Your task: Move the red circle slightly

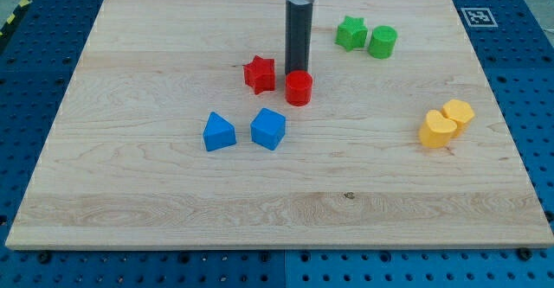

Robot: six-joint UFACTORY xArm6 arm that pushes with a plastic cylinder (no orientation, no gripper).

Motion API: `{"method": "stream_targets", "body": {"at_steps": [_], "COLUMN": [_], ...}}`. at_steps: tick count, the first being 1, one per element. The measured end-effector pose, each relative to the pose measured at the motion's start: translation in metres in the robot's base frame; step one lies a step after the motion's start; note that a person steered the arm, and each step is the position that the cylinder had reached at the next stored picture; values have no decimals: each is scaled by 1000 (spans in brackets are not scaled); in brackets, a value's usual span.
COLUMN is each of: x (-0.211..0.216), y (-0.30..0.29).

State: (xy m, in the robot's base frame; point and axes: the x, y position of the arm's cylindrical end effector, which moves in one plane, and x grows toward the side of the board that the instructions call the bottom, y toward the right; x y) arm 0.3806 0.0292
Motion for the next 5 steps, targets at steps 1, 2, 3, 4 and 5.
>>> {"method": "stream_targets", "body": {"at_steps": [1, 2, 3, 4, 5], "x": [14, 16, 16, 20, 23], "y": [10, 10, 7, 3, -4]}}
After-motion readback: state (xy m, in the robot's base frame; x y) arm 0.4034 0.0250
